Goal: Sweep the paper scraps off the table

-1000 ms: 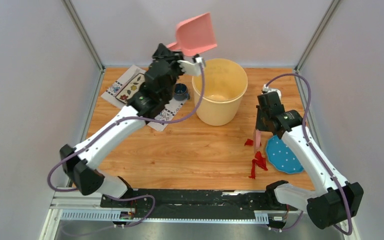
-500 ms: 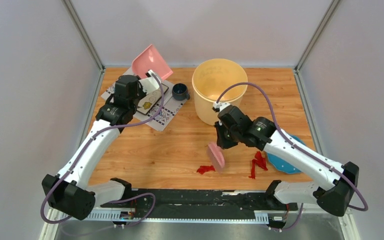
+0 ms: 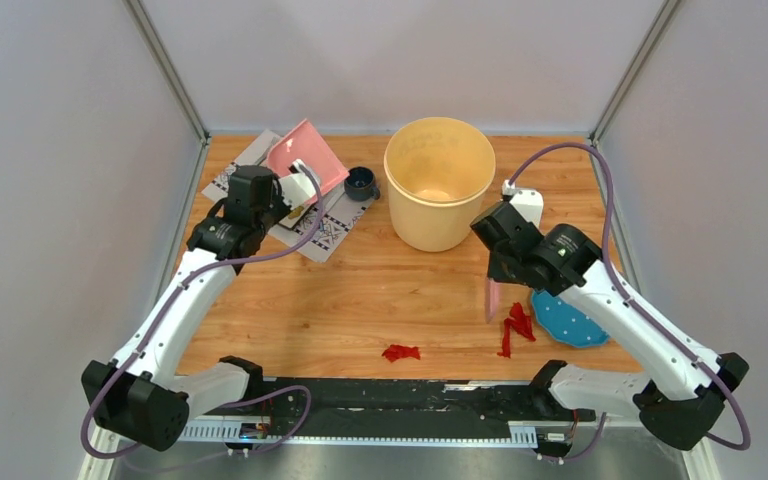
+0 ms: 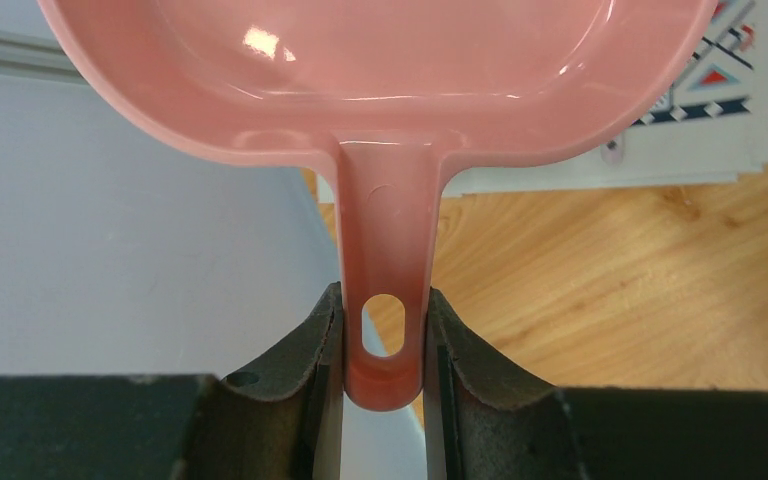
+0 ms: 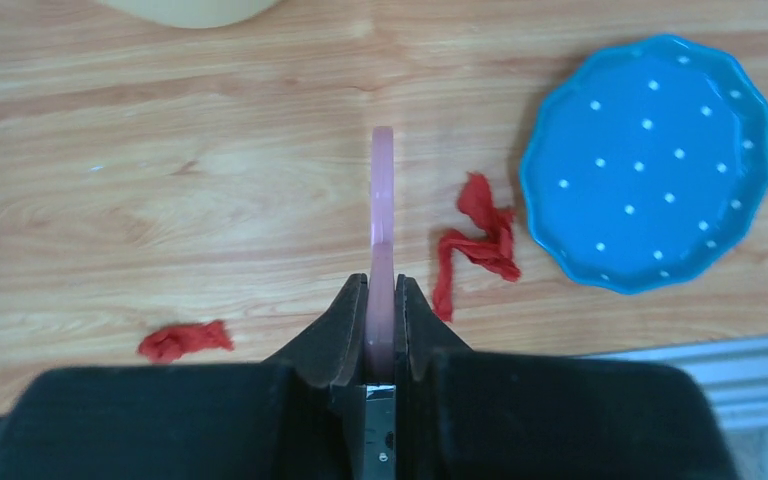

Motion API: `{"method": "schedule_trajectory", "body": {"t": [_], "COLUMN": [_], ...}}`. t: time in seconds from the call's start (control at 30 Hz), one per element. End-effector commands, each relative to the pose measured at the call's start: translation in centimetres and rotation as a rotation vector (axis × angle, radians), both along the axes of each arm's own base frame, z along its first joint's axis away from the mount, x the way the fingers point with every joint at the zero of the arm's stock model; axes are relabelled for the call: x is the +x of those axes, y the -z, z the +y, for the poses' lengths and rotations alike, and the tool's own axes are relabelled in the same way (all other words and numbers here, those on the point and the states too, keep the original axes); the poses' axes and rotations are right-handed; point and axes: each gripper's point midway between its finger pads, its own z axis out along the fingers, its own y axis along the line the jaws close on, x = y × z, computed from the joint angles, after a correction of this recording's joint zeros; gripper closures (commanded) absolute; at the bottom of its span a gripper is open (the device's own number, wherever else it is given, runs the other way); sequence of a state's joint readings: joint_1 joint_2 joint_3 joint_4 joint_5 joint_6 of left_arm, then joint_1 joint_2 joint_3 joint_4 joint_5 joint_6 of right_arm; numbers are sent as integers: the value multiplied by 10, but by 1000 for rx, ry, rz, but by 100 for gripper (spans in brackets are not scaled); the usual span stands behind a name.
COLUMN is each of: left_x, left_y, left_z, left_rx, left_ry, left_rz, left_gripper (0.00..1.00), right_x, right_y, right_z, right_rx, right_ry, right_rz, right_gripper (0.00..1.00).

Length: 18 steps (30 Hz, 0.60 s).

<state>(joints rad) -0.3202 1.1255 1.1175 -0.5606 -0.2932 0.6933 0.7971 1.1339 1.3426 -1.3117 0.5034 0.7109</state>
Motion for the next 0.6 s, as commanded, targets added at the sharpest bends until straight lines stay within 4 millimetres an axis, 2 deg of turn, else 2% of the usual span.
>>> {"method": "schedule_trajectory", "body": {"t": [0.0,0.1,0.23,0.37,0.47,0.57], "left_x": [-22,-32,-39,-41,-40,-39], "left_y": [29,45,57,60,62,62], "left_z": [-4,-4,0,0,0,-1], "left_rx": [-35,-35,-21,-20,-22,-24], "left_ry": [30,42,35,33,33,35], "left_rz": [115,165,193,204,211,211], "left_gripper": [100,100,100,100,100,100], "right_x": [-40,-32,-23,-19,-23,-36], "right_y": [30,39,46,38,39,61], "right_z": [-78,-92,-88,-82,-89,-92], "right_rx": [-279,-351,-382,-351,-379,-415], "right_ry": [174,226,230,215,222,208], "right_rz": [201,219,237,218,226,313], "right_gripper": [100,100,100,100,100,100]}}
